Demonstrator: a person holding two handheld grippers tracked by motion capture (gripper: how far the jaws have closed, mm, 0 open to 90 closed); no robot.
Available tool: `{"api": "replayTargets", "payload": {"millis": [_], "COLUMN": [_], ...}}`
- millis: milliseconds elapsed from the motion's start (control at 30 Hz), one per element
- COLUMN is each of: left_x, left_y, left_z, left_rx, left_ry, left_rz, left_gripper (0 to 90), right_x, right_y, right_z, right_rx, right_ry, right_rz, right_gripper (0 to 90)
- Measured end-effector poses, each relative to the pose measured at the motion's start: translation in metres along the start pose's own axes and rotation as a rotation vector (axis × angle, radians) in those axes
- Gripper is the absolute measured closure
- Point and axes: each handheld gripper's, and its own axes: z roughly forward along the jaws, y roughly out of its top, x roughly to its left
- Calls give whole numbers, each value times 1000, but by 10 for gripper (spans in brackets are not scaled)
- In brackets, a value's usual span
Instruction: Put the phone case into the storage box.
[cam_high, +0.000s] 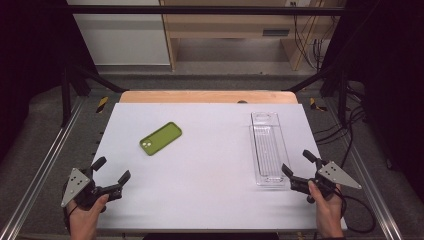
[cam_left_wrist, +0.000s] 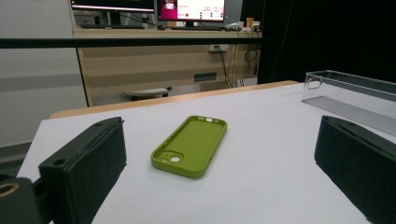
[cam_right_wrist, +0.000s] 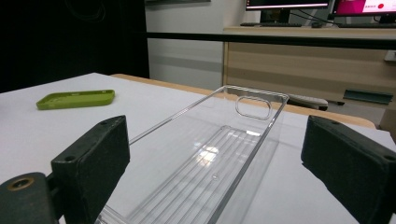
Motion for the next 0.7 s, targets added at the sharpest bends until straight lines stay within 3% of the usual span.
{"api": "replayTargets", "payload": {"millis": [100,200,300,433,467,533,600,700], "left_x": [-1,-6,-9,-11,-12,-16,-17,-16], "left_y": [1,3,5,11,13,13,13,15], "left_z": [1,6,11,19,21,29,31,40], "left_rx": [7,32,68,102,123,183,199,223], "left_ry": [2,-11,2,7,22,19,29,3], "left_rz": [-8,-4,3,-17,-34,-16,-11,-21], "left_gripper": [21,23,27,35,35,45,48,47], "right_x": [1,1,1,1,1,0,0,1], "right_y": [0,0,0,-1,-1,0,0,0], "right_z": [-2,-3,-3,-5,-5,-7,-7,-7], "right_rx": [-10,-15,-11,-12,-12,-25,-28,-25], "right_ry": [-5,-4,-4,-17,-17,-27,-30,-31], "right_rz": [13,14,15,26,26,33,24,28], "right_gripper": [78,77,76,73,73,70,68,67]}}
